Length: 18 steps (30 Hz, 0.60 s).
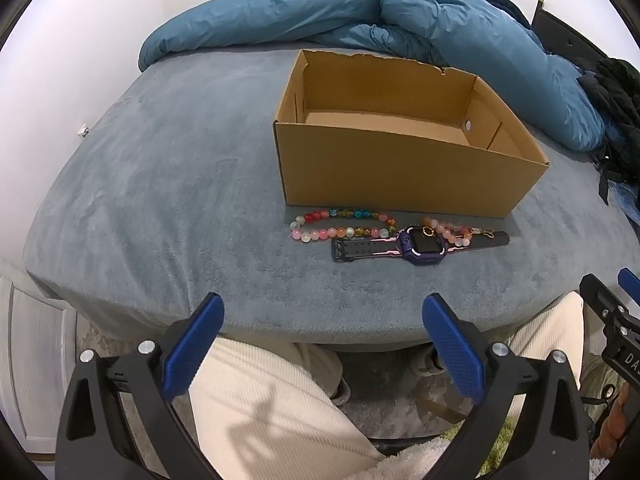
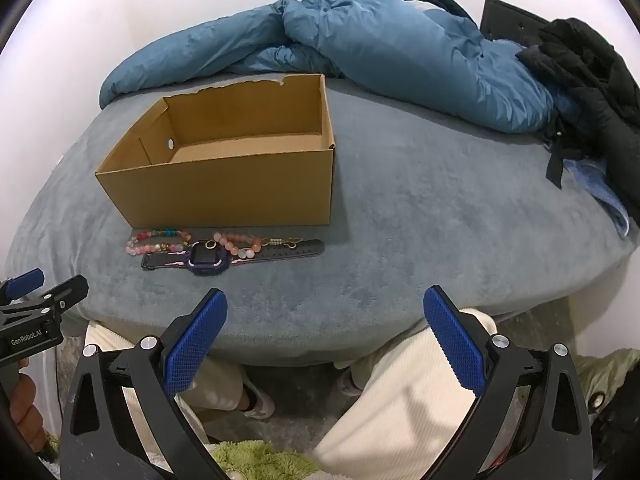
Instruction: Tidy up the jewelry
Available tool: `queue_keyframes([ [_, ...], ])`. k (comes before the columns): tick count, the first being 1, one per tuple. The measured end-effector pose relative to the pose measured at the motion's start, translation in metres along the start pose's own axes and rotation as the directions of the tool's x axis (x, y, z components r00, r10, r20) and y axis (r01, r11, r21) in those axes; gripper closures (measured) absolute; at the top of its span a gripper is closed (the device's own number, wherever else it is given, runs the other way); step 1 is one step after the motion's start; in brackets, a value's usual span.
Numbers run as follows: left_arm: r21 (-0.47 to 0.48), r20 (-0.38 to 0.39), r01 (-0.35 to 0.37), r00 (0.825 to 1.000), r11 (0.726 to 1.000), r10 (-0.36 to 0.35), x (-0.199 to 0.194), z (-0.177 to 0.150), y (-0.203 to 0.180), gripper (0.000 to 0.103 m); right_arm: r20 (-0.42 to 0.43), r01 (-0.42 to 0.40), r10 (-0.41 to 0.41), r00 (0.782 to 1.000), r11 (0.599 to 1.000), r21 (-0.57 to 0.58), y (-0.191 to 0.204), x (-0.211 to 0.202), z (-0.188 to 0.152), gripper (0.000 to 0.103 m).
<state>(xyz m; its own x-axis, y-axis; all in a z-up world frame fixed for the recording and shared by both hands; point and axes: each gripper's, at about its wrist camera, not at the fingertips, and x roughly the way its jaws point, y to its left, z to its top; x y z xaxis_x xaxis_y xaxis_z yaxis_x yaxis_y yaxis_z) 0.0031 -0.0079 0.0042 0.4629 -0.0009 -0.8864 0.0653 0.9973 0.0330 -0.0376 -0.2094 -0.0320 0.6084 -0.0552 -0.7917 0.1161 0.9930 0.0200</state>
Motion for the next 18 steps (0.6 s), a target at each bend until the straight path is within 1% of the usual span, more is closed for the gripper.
queue_keyframes([
  [11, 0.001, 0.01, 0.005, 1.0, 1.0, -0.005, -0.0023, -0.0004, 0.0007, 0.006, 0.01, 0.002, -0.002, 1.0, 1.0, 0.004, 0.0023, -0.0011, 0.0009, 0.009],
  [13, 0.0, 0.023, 0.003, 1.0, 1.0, -0.003, -0.004, 0.0002, 0.0009, 0.006, 0.012, 0.001, -0.001, 1.0, 1.0, 0.005, 0.0026, -0.001, 0.0, 0.009],
  [18, -0.013, 0.095, -0.002, 0.995, 1.0, 0.003, -0.0071, 0.0011, 0.0013, 0.006, 0.021, -0.008, 0.008, 1.0, 1.0, 0.005, 0.0023, 0.0, -0.0017, 0.009],
])
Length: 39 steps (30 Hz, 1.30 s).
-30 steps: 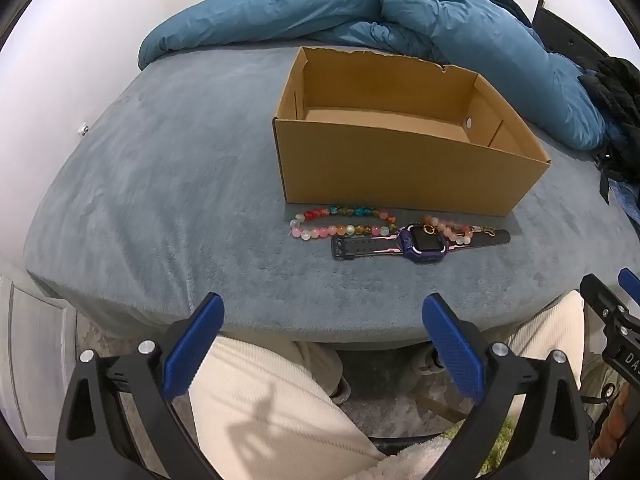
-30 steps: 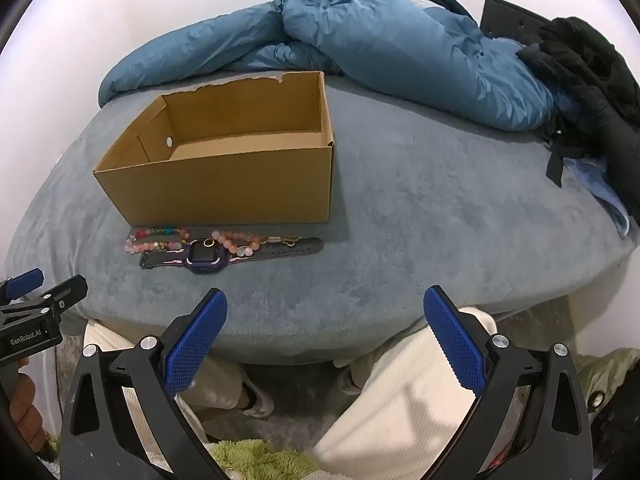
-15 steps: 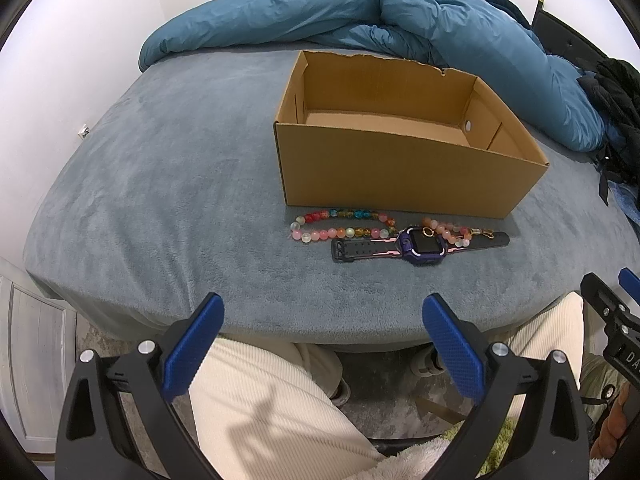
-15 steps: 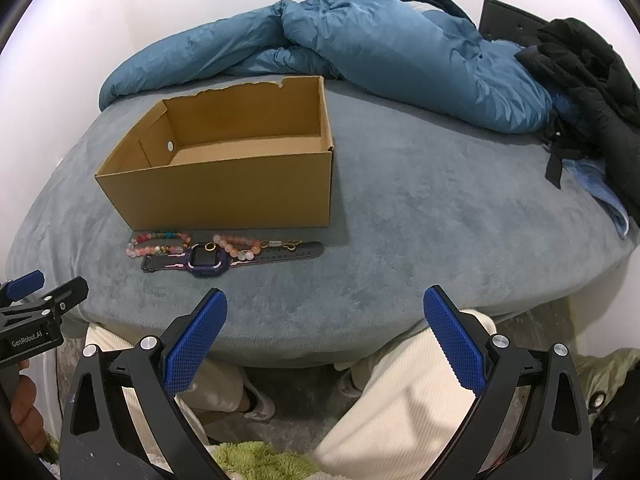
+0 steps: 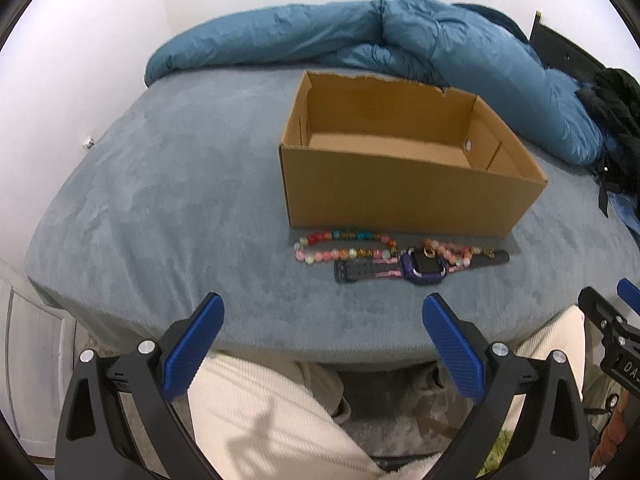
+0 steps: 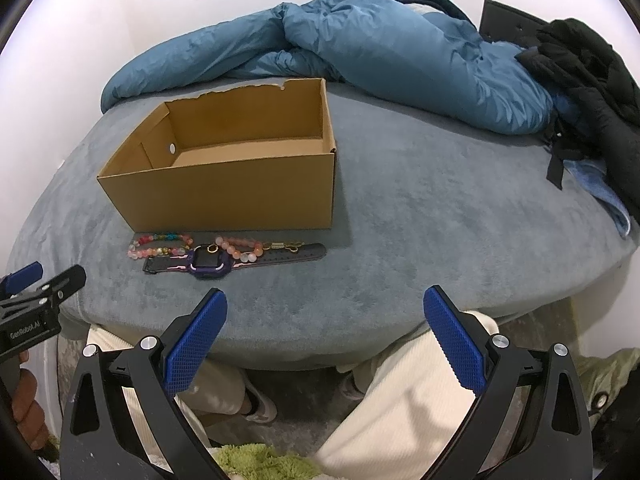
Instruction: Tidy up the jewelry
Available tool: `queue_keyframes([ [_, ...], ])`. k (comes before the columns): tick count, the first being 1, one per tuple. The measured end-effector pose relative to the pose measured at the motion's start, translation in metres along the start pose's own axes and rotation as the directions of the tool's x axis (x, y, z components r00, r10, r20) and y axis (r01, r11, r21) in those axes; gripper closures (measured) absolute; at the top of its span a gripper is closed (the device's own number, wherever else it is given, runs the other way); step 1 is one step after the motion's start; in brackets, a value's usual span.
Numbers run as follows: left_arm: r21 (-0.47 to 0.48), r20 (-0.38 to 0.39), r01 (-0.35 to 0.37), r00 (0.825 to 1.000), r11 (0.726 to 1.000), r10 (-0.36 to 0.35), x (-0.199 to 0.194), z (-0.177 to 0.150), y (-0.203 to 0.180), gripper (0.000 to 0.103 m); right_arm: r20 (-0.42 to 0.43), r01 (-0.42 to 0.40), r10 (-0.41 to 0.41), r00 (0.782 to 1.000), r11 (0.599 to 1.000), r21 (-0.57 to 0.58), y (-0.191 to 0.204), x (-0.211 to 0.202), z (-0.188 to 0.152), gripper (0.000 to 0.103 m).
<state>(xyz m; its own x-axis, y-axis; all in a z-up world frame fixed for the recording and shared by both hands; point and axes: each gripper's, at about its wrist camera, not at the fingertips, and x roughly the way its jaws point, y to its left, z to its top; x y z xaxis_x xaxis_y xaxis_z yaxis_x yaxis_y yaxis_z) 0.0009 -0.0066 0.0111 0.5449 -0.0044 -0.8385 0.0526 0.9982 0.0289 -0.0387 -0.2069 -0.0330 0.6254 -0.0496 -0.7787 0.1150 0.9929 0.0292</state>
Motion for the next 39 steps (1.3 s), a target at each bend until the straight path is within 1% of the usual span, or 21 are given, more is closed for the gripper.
queue_keyframes([
  [6, -0.003, 0.037, 0.016, 0.999, 1.0, -0.016, -0.004, 0.0, 0.001, 0.006, 0.029, -0.004, 0.004, 1.0, 1.0, 0.014, -0.003, -0.003, 0.0, 0.009],
  [16, 0.008, 0.038, 0.023, 0.999, 1.0, -0.023, -0.004, -0.002, -0.001, 0.006, 0.063, 0.001, -0.003, 0.998, 0.999, 0.032, -0.005, -0.007, 0.001, 0.01],
  [33, -0.005, 0.042, 0.023, 0.999, 1.0, -0.022, -0.005, -0.002, 0.002, 0.006, 0.074, 0.002, -0.005, 0.997, 0.999, 0.038, -0.005, -0.006, 0.001, 0.01],
  [39, -0.03, 0.05, 0.018, 0.999, 0.999, -0.017, -0.005, -0.003, 0.007, 0.006, 0.113, 0.021, -0.026, 0.993, 0.999, 0.049, -0.007, -0.012, 0.004, 0.01],
])
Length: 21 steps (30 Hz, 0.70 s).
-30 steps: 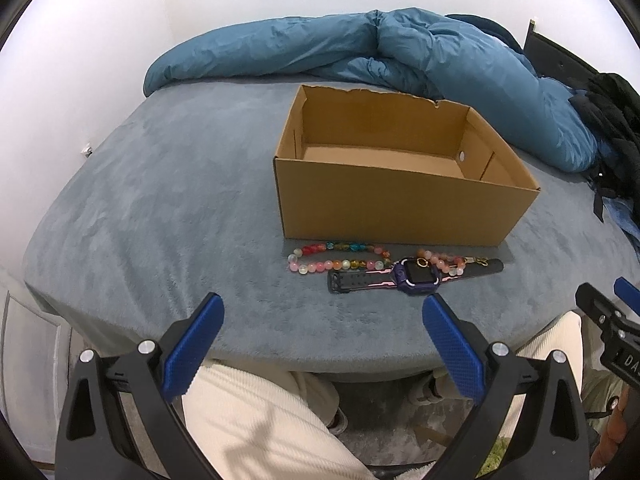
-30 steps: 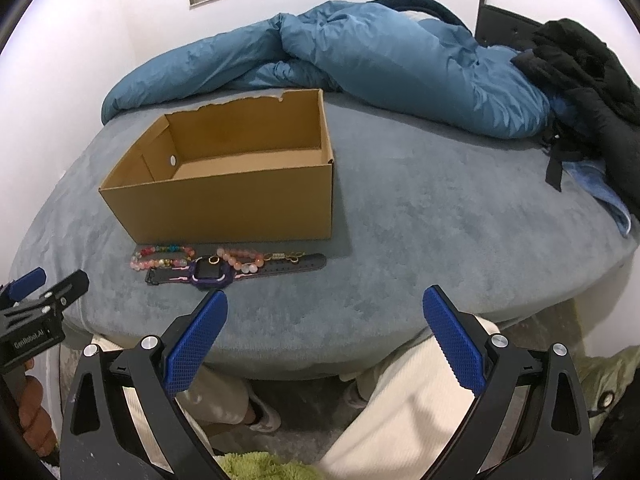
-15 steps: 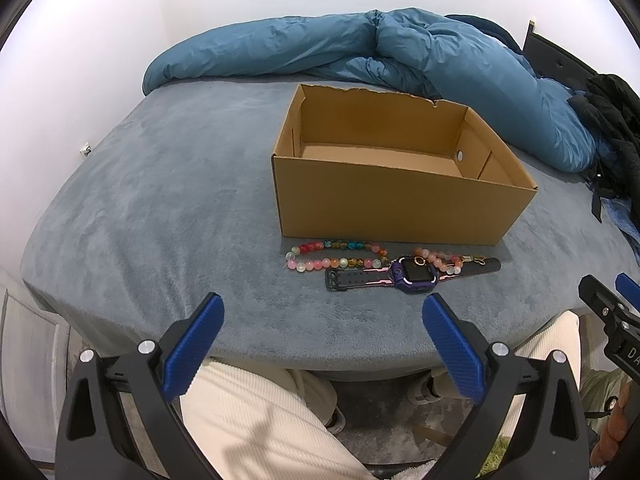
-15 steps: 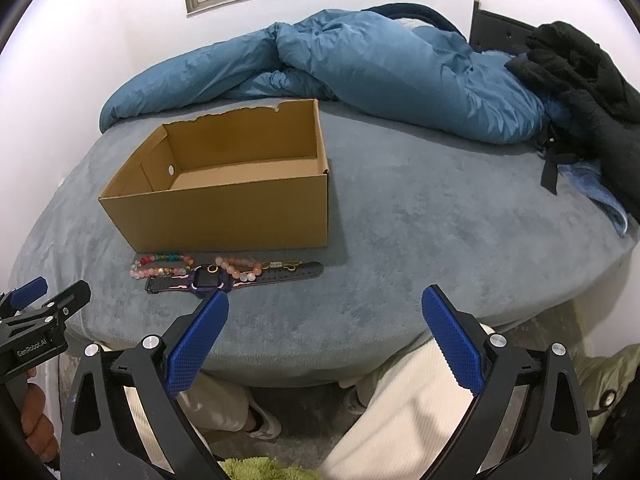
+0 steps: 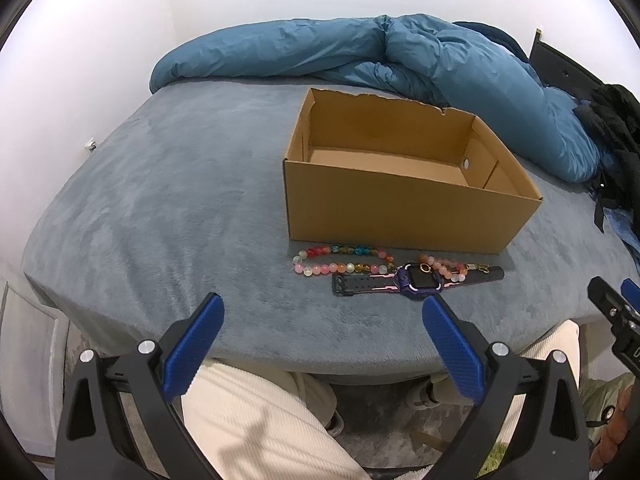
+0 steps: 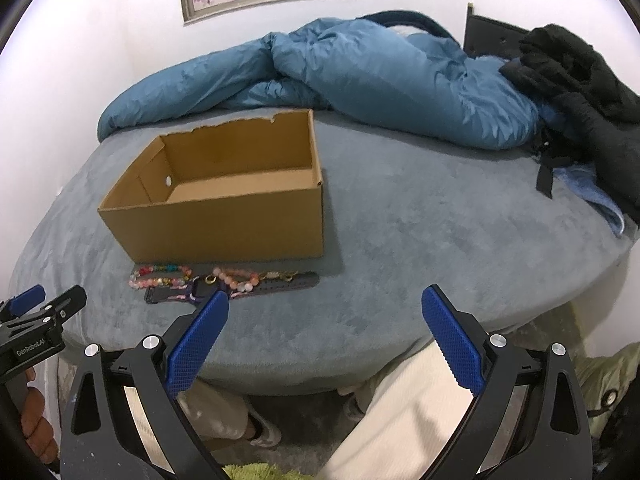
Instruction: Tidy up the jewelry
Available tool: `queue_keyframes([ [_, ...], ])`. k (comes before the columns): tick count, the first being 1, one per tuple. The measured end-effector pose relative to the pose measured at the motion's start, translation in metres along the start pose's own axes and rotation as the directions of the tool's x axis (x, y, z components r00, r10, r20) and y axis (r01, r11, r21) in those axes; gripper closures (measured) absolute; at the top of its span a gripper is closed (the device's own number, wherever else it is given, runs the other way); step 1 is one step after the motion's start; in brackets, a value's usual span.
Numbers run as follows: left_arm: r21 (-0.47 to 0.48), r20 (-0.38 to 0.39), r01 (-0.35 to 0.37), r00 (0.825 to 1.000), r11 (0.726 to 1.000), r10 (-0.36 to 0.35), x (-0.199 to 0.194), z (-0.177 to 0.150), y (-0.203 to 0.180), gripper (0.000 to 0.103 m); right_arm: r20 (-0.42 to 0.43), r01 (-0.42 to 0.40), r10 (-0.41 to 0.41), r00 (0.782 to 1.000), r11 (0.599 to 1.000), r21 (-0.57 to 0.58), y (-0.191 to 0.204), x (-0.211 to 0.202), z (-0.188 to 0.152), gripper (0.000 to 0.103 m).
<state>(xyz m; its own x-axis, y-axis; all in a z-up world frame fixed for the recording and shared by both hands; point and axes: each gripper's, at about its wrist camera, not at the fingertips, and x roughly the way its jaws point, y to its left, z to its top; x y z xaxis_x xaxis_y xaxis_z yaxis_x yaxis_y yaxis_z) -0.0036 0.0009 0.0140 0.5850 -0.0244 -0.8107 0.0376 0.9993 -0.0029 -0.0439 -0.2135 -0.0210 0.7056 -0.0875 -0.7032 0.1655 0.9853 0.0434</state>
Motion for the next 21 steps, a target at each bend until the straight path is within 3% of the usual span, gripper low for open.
queue_keyframes([
  [7, -0.01, 0.001, -0.001, 1.0, 1.0, 0.001, 0.0, 0.001, 0.002, 0.006, 0.046, 0.024, -0.024, 0.999, 1.0, 0.015, -0.006, -0.007, 0.002, 0.01],
  [21, -0.004, -0.001, 0.006, 1.0, 1.0, -0.006, 0.0, 0.001, 0.002, 0.006, 0.005, 0.036, -0.037, 0.999, 0.999, 0.04, -0.017, -0.003, -0.002, 0.01],
])
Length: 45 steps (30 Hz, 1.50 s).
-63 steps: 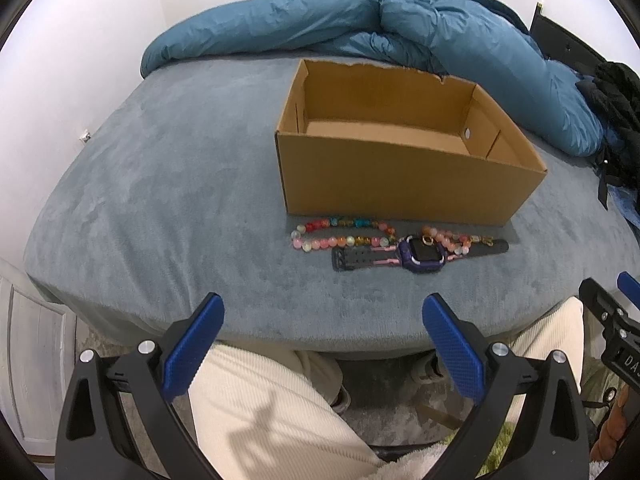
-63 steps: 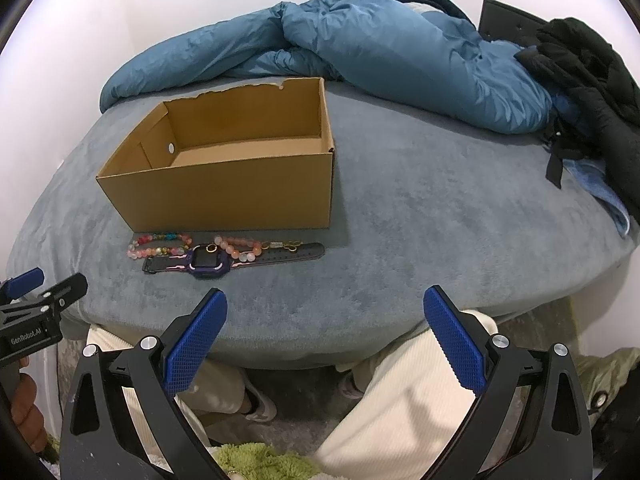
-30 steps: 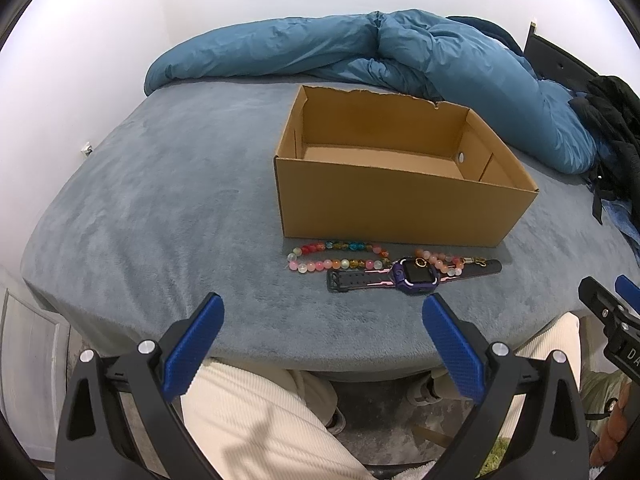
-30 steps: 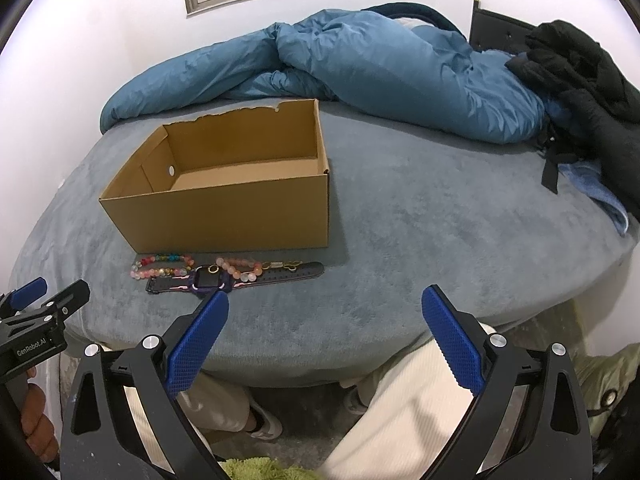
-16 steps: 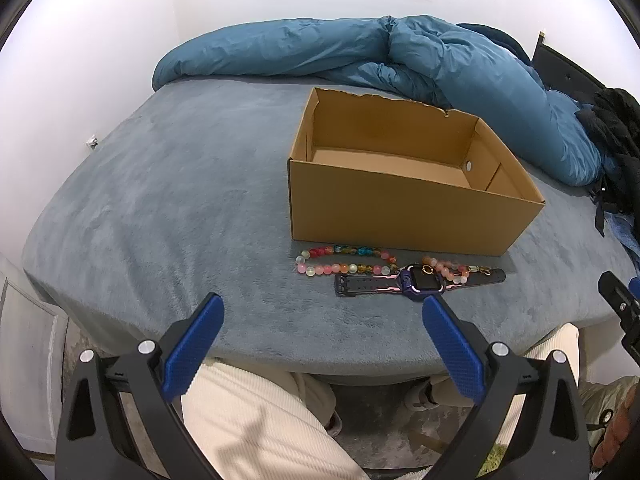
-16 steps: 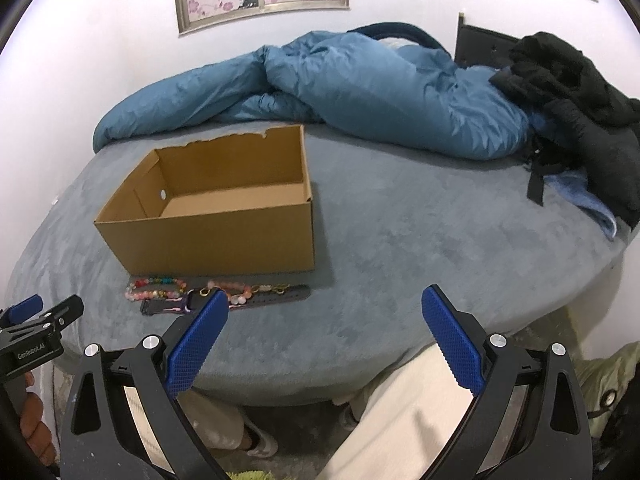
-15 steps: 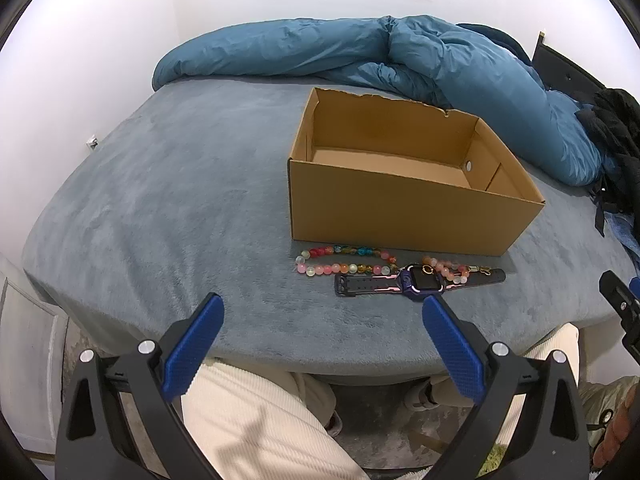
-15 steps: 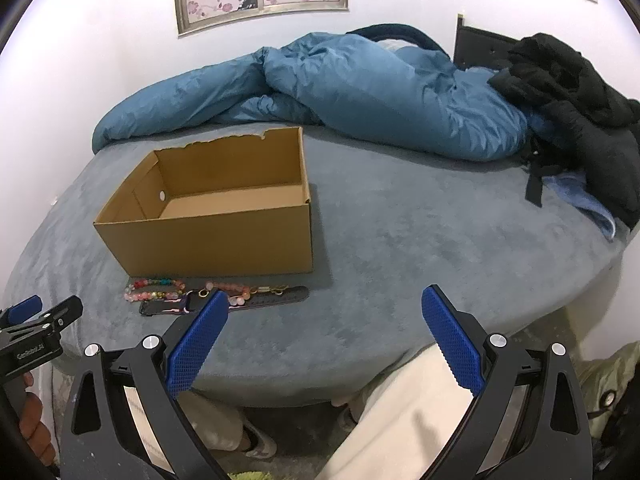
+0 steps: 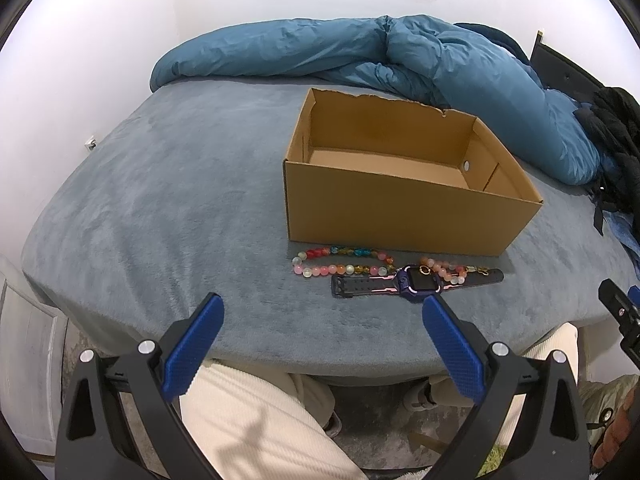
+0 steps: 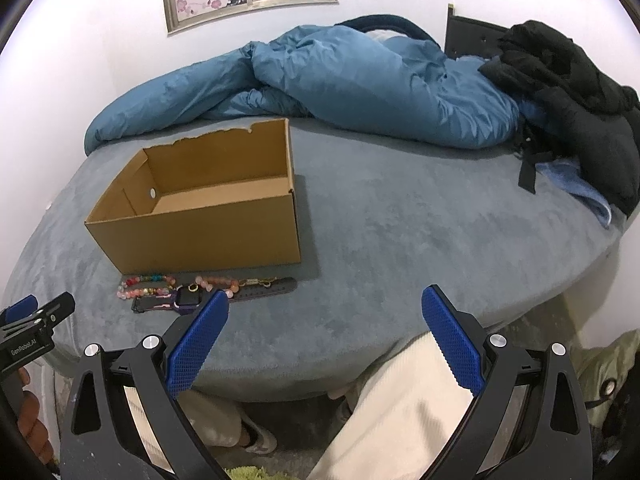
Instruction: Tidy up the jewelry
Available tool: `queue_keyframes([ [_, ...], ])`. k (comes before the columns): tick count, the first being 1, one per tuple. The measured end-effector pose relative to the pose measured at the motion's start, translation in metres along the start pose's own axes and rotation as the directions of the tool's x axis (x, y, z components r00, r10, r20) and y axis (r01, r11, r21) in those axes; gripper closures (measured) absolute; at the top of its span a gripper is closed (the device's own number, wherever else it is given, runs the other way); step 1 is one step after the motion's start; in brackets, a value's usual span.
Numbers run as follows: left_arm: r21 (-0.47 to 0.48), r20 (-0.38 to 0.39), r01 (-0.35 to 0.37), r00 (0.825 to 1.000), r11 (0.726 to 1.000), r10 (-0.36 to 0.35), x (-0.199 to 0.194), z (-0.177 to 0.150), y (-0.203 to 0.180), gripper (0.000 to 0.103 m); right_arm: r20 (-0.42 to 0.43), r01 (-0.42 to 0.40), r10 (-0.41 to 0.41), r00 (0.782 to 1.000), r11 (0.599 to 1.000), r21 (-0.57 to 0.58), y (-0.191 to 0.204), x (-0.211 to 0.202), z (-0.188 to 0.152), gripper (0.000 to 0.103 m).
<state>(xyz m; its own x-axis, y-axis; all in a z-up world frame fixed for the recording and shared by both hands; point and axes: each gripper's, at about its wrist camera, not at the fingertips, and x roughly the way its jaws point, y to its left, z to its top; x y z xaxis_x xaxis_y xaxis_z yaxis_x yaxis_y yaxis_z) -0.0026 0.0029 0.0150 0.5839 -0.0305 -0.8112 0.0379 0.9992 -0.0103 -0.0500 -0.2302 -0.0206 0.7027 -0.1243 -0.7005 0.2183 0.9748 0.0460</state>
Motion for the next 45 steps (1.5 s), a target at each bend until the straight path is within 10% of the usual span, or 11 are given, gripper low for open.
queue_keyframes([
  [45, 0.032, -0.066, -0.016, 0.998, 0.999, 0.018, 0.012, -0.007, -0.004, 0.006, -0.088, -0.066, 0.062, 0.994, 0.997, -0.045, 0.015, 0.01, -0.01, 0.01],
])
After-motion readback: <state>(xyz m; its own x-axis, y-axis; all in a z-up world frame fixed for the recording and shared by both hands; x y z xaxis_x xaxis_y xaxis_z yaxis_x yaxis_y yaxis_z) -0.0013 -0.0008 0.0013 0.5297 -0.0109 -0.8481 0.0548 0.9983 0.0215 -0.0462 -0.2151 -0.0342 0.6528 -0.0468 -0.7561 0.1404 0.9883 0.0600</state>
